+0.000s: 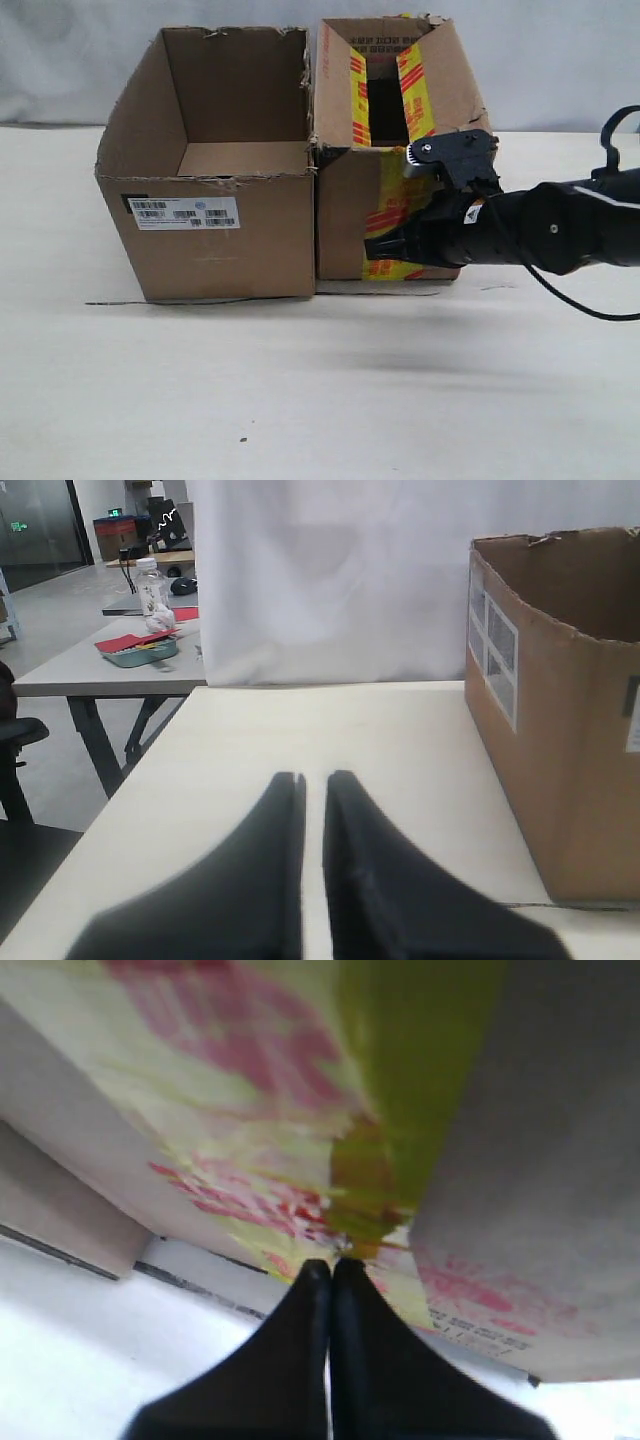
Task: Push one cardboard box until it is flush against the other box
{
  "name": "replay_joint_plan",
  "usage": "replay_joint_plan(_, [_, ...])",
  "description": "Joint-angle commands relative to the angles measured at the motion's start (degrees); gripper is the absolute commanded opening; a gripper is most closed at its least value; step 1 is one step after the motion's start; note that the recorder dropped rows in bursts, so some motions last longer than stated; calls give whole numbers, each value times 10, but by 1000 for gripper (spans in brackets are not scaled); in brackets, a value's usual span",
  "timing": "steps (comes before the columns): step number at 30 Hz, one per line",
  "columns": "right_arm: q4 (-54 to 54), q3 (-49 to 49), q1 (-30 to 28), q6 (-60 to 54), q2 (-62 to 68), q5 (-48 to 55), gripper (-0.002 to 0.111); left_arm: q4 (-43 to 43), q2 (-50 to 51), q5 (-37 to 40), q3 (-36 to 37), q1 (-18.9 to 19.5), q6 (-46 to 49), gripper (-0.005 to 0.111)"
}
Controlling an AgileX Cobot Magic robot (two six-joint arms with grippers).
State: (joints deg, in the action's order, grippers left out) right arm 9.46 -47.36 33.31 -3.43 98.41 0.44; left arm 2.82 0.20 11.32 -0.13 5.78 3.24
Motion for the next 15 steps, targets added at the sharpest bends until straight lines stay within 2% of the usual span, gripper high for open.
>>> replay_joint_plan(1, [-15, -5, 1, -7, 0, 4, 0, -3, -2, -9, 1, -4, -1, 0])
replay_joint_plan(9, [-15, -5, 1, -35, -33, 77, 0, -3, -2, -9, 1, -4, -1, 0])
replay_joint_plan(15, [-15, 29, 1, -35, -158, 117, 0, -3, -2, -9, 1, -4, -1, 0])
